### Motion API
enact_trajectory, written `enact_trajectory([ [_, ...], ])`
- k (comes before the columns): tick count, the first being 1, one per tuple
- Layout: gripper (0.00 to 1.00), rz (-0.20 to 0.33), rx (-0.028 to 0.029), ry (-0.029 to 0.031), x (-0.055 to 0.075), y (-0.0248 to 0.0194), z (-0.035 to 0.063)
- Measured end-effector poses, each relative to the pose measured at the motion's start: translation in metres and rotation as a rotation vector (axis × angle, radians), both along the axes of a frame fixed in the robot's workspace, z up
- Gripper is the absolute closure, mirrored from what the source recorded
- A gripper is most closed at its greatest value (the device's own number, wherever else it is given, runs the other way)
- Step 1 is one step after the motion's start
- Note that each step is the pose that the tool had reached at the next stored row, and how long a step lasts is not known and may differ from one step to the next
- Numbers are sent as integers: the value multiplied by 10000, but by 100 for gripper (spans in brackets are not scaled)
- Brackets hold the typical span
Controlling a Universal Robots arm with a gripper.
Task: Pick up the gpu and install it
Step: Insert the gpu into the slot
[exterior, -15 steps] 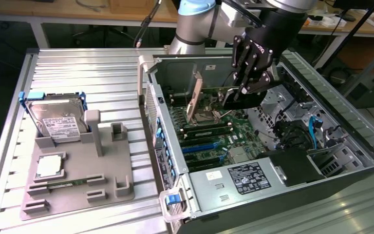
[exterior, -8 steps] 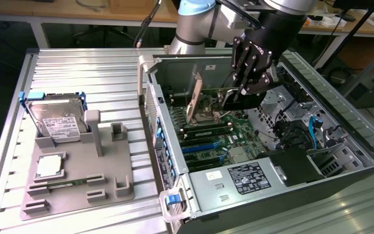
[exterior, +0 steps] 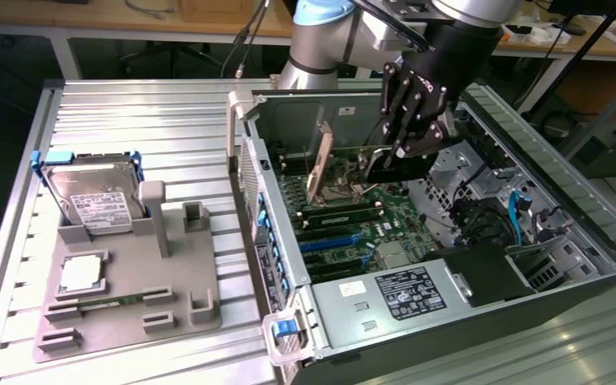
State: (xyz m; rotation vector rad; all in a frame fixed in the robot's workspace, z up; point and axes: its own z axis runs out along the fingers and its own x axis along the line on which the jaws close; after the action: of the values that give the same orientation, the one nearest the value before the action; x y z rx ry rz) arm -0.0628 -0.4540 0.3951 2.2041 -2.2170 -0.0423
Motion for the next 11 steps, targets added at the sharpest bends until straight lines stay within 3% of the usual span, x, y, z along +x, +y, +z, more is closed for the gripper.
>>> enact_trajectory([
  [11, 73, 0, 0, -1, 0, 0, -36],
])
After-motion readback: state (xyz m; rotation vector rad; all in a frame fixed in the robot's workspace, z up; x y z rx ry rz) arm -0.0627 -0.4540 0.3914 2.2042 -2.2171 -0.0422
